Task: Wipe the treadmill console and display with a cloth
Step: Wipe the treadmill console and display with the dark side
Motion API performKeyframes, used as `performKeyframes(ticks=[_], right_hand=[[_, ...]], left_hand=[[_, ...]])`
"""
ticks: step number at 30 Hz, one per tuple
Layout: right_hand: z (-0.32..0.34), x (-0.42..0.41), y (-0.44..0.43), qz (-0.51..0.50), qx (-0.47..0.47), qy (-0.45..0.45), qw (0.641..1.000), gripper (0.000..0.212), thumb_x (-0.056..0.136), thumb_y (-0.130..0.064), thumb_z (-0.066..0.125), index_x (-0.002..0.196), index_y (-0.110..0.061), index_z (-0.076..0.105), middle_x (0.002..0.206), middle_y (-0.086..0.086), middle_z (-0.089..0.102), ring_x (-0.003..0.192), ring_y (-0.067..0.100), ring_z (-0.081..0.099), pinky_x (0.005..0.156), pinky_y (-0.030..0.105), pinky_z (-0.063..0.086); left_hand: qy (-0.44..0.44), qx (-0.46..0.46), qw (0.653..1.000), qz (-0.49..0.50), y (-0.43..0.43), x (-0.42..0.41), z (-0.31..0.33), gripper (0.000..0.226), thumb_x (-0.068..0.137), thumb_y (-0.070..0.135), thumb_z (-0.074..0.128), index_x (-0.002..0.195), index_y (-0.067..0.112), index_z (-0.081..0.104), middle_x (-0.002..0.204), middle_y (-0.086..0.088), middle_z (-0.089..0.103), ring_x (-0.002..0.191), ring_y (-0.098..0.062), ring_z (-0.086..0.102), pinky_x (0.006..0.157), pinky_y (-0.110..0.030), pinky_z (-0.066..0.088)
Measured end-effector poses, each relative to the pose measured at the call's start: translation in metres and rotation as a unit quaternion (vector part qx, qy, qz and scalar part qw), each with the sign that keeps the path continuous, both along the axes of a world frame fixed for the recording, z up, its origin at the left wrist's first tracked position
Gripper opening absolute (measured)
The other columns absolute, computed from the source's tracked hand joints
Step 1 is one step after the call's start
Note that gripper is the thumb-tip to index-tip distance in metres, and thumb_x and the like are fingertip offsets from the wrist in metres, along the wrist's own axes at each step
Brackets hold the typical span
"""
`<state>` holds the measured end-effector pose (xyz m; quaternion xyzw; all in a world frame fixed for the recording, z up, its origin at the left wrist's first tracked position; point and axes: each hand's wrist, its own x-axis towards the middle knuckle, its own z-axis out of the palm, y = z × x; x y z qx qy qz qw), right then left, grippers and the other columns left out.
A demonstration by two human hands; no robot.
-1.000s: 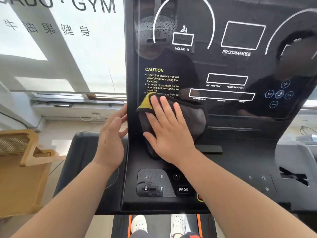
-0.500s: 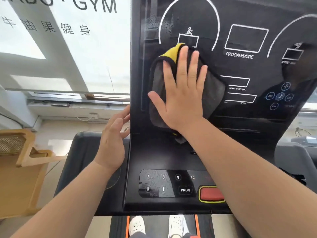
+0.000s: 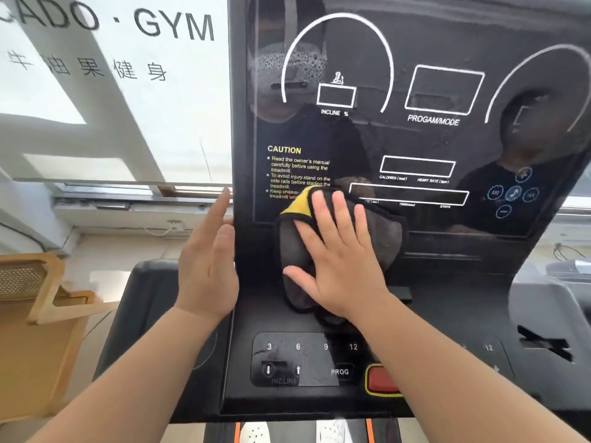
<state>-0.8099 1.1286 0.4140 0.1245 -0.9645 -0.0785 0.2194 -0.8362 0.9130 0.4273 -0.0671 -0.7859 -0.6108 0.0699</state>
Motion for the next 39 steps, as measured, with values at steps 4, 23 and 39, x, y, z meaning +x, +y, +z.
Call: performKeyframes(ticks=[4,23,39], right_hand=[[0.010,-0.008,0.019,-0.114,-0.052,0.036,0.992,0.081,0.097,-0.071,0.034,0.154,-0.014,0.032,0.169,0.027,0.008,0.154,0.052,0.002,0.123,0.066,-0.003],[0.040,-0.048,-0.009,0.086,0.076,0.066,0.991,0.064,0.101,-0.060,0.045,0.160,-0.035,0.032,0.173,0.003,0.015,0.158,0.036,0.007,0.126,0.058,-0.004],[0.101,-0.080,0.019,-0.085,-0.063,0.136,0.985,0.095,0.083,-0.088,0.049,0.158,-0.031,0.035,0.172,0.015,0.013,0.156,0.050,0.006,0.122,0.071,0.003]], left_hand=[[-0.009,-0.021,0.999,-0.028,-0.008,-0.002,-0.001,0.055,0.098,0.060,0.023,0.150,0.051,0.036,0.147,0.010,0.055,0.137,-0.013,0.050,0.106,-0.059,0.046],[0.039,0.023,0.999,0.014,0.012,-0.016,0.014,0.048,0.099,0.052,0.030,0.144,0.049,0.044,0.148,0.013,0.052,0.138,-0.022,0.049,0.108,-0.061,0.042],[-0.004,0.058,0.998,0.003,0.011,-0.022,0.015,0.056,0.094,0.046,0.029,0.144,0.036,0.052,0.142,0.013,0.058,0.135,-0.019,0.052,0.108,-0.057,0.044]])
